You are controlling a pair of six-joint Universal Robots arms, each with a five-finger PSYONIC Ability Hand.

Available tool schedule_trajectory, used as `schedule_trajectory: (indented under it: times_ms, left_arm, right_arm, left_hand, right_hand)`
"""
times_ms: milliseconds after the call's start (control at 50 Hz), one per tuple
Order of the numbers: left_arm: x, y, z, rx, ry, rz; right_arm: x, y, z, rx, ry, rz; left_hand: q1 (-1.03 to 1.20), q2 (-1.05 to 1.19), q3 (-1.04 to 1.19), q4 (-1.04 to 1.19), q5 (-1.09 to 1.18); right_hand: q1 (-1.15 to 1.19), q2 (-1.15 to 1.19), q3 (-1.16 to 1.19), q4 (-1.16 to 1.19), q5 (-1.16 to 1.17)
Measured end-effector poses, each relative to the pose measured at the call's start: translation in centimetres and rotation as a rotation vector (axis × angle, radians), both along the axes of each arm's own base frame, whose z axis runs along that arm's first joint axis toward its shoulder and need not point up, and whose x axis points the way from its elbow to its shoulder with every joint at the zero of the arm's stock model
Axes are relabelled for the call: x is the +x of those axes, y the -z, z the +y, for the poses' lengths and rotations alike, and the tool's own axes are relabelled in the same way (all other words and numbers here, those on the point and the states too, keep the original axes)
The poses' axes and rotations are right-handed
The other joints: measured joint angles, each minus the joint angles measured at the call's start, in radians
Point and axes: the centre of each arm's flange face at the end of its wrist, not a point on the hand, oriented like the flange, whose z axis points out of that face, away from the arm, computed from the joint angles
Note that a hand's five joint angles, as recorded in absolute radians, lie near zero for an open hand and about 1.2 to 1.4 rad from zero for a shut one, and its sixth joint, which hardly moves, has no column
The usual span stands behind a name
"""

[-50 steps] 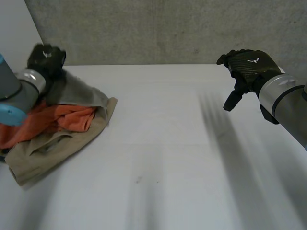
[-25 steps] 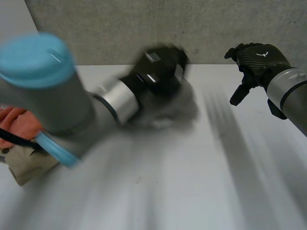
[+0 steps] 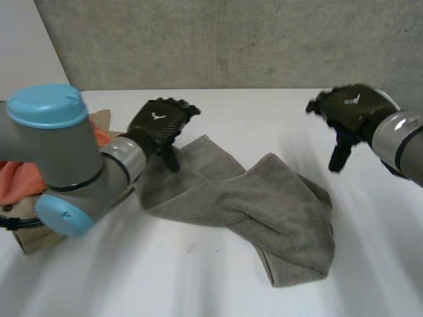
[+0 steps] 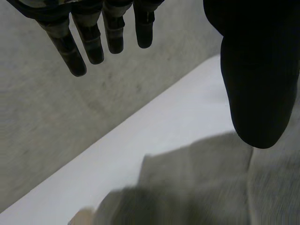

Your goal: Fold the laundry.

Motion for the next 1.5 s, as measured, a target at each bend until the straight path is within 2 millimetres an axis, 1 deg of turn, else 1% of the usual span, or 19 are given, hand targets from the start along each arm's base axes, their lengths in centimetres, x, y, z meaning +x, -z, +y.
schedule_trajectory:
  times_ms: [100,140,160,260,380,560,600,620,640,680,720,760,960,1120,1320,1340,1420,1440,1500]
  left_arm:
    - [1.9,1.1,-0.4,0.028,-0.035,-0.068]
    - [2.3,1.5,-0.3,0.042,-0.041,-0.091]
    - [2.7,2.0,-0.2,0.057,-0.044,-0.118]
    - [3.9,3.2,-0.4,0.084,-0.06,-0.185]
    - [6.4,3.9,-1.9,0.092,-0.126,-0.23]
    - [10.1,4.9,-4.1,0.109,-0.27,-0.239]
    - [10.5,5.2,-4.2,0.113,-0.297,-0.242]
    - [10.6,5.4,-4.2,0.115,-0.305,-0.243]
    - [10.7,5.5,-4.2,0.117,-0.314,-0.246]
    - [10.8,5.7,-4.1,0.12,-0.324,-0.25]
    - [10.8,6.0,-3.9,0.123,-0.332,-0.254]
    - [10.8,6.2,-3.8,0.123,-0.335,-0.257]
    - [10.3,7.7,-3.9,0.118,-0.329,-0.259]
    - [9.9,8.2,-3.7,0.121,-0.317,-0.266]
    - [10.0,8.9,-5.0,0.089,-0.368,-0.281]
    - [10.0,9.0,-5.3,0.081,-0.375,-0.28]
    - [10.0,9.0,-5.6,0.07,-0.383,-0.278]
    - [10.1,9.1,-5.9,0.063,-0.389,-0.276]
    - [10.0,9.4,-6.3,0.062,-0.392,-0.277]
  right_arm:
    - [-0.3,1.9,2.0,0.102,-0.057,0.141]
    - [-0.3,2.1,2.1,0.108,-0.061,0.148]
    - [-0.2,3.4,2.7,0.13,-0.078,0.17]
    - [0.3,5.6,3.5,0.132,-0.105,0.176]
    - [1.4,8.9,5.0,0.1,-0.156,0.172]
    - [2.2,13.0,5.0,0.067,-0.174,0.17]
    - [2.3,13.7,4.8,0.072,-0.171,0.174]
    - [2.4,13.9,4.7,0.074,-0.17,0.175]
    - [2.4,14.0,4.6,0.075,-0.168,0.177]
    - [2.4,14.2,4.4,0.076,-0.164,0.179]
    - [2.3,14.3,4.0,0.075,-0.152,0.182]
    - [2.2,14.3,3.8,0.071,-0.139,0.185]
    - [1.4,13.7,2.7,0.028,-0.043,0.207]
    - [0.8,13.4,2.1,0.016,0.01,0.22]
    - [0.0,12.5,1.3,-0.005,0.042,0.208]
    - [-0.1,12.3,1.1,-0.01,0.048,0.206]
    - [-0.4,12.1,0.9,-0.015,0.057,0.204]
    - [-0.7,11.9,0.7,-0.016,0.068,0.202]
    - [-1.0,11.9,0.5,-0.015,0.076,0.202]
  left_hand:
    - [0.003,0.0,0.0,0.0,0.0]
    - [0.004,0.002,0.001,0.002,0.002]
    - [0.004,0.002,0.002,0.002,0.003]
    - [0.004,0.002,0.002,0.002,0.003]
    - [0.004,0.002,0.002,0.002,0.003]
    - [0.004,0.007,0.002,0.003,0.003]
    - [0.004,0.008,0.002,0.003,0.002]
    - [0.004,0.008,0.002,0.003,0.003]
    - [0.004,0.008,0.002,0.003,0.003]
    - [0.004,0.009,0.002,0.003,0.004]
    - [0.004,0.009,0.002,0.003,0.003]
    - [0.004,0.009,0.002,0.003,0.003]
    - [0.004,0.009,0.002,0.003,0.004]
    - [0.106,0.087,0.08,0.095,0.095]
    - [0.225,0.205,0.199,0.211,0.205]
    - [0.322,0.299,0.296,0.3,0.289]
    - [0.374,0.347,0.342,0.347,0.335]
    - [0.521,0.484,0.474,0.484,0.466]
    - [0.745,0.705,0.67,0.702,0.677]
  right_hand:
    - [0.0,0.0,0.0,0.0,0.0]
    - [0.0,0.0,0.0,0.0,0.0]
    - [0.0,0.0,0.0,0.0,0.0]
    - [0.0,0.0,0.0,0.0,0.0]
    - [0.0,0.0,0.0,0.0,0.0]
    - [0.0,0.0,0.0,0.0,0.0]
    - [0.054,0.073,0.077,0.056,0.062]
    - [0.175,0.21,0.199,0.181,0.18]
    - [0.385,0.452,0.452,0.413,0.402]
    - [0.594,0.716,0.693,0.673,0.654]
    - [0.74,0.919,0.908,0.893,0.873]
    - [0.765,0.955,0.957,0.95,0.923]
    - [0.765,0.955,0.96,0.955,0.925]
    - [0.765,0.955,0.96,0.955,0.924]
    - [0.765,0.955,0.966,0.955,0.924]
    - [0.765,0.955,0.969,0.955,0.924]
    - [0.765,0.955,0.969,0.955,0.925]
    - [0.765,0.955,0.969,0.955,0.924]
    - [0.765,0.955,0.969,0.955,0.925]
